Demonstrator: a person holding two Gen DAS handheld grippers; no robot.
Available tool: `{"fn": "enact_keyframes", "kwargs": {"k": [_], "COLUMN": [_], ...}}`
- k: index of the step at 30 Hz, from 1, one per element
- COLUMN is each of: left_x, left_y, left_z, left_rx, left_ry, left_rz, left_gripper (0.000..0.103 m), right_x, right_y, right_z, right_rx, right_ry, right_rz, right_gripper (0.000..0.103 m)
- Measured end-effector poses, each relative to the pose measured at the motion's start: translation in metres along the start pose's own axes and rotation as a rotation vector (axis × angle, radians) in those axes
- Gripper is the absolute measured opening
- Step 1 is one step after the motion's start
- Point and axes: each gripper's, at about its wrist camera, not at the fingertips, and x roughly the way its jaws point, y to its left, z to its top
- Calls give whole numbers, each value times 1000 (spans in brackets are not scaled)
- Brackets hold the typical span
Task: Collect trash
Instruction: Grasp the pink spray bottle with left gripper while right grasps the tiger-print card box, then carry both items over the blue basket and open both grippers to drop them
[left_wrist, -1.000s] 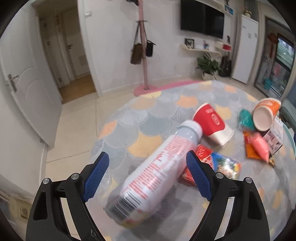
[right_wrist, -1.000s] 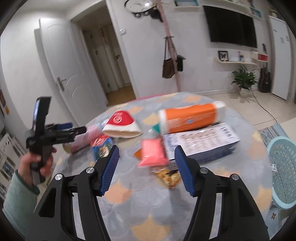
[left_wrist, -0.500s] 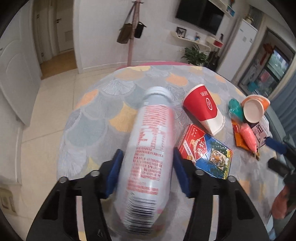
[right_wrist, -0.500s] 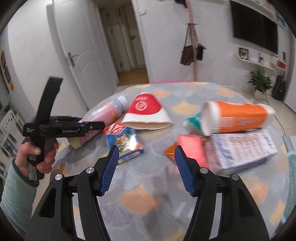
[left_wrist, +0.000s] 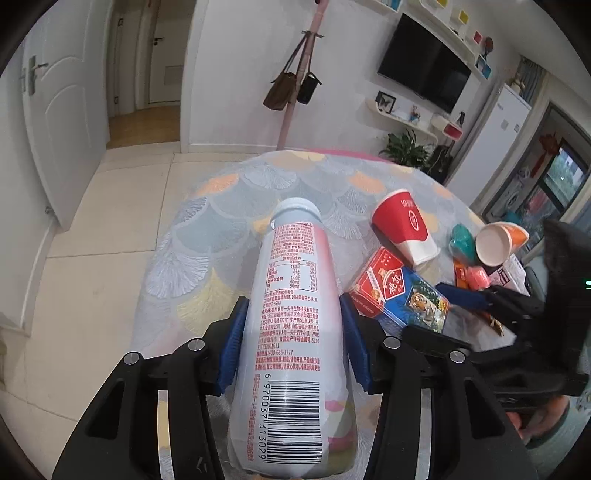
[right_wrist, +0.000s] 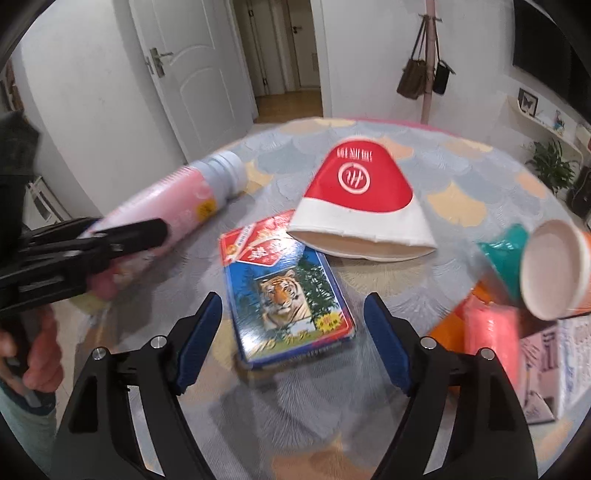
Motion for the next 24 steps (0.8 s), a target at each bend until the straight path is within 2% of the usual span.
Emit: {"fn": "enact_keyframes", "kwargs": {"k": [5,6,9,12,16,21,24], "left_x": [5,5,1,-2,-7,-19,-30], "left_y": [5,5,3,3,1,-15,-30], "left_z": [-1,-2,-7,-9,-25,-43,-52], "left_rx": [-32,-35,-41,-61,-105,-112,-113], "left_ry": [21,25,23,29,39,33,13], "left_rz": [0,4,10,-3,-30,-57,-101], "left_gripper": [47,47,47,47,47,47,47], "right_x": [9,9,5,-4,-28,-64,-89], "right_y": [6,7,11,13,14,2,-8], "right_z": [10,10,5,-2,-26,-55,-66], "right_rx": [-12,-20,-43,-60,-56,-9,24], "right_ry": [0,-2,-8,-20,-58,-113,-158], "right_rz": [-14,-15,13,21,3,14,25], "right_gripper": [74,65,60,59,59,59,59]}}
